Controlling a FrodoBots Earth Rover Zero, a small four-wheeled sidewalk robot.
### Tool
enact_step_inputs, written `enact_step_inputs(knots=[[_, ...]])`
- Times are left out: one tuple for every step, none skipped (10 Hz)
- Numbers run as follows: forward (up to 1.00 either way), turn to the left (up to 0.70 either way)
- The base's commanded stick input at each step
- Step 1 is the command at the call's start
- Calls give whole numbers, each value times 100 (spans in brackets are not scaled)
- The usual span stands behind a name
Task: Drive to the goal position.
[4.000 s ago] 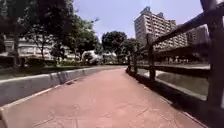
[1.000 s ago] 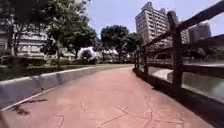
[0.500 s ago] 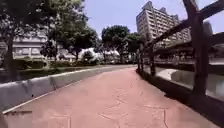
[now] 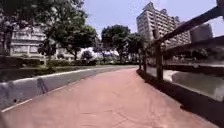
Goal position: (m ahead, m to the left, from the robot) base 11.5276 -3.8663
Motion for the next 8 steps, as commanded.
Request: enact_step_inputs(knots=[[100, 1], [100, 1], [100, 1], [100, 1], [100, 1], [100, 1], [100, -9], [100, -30]])
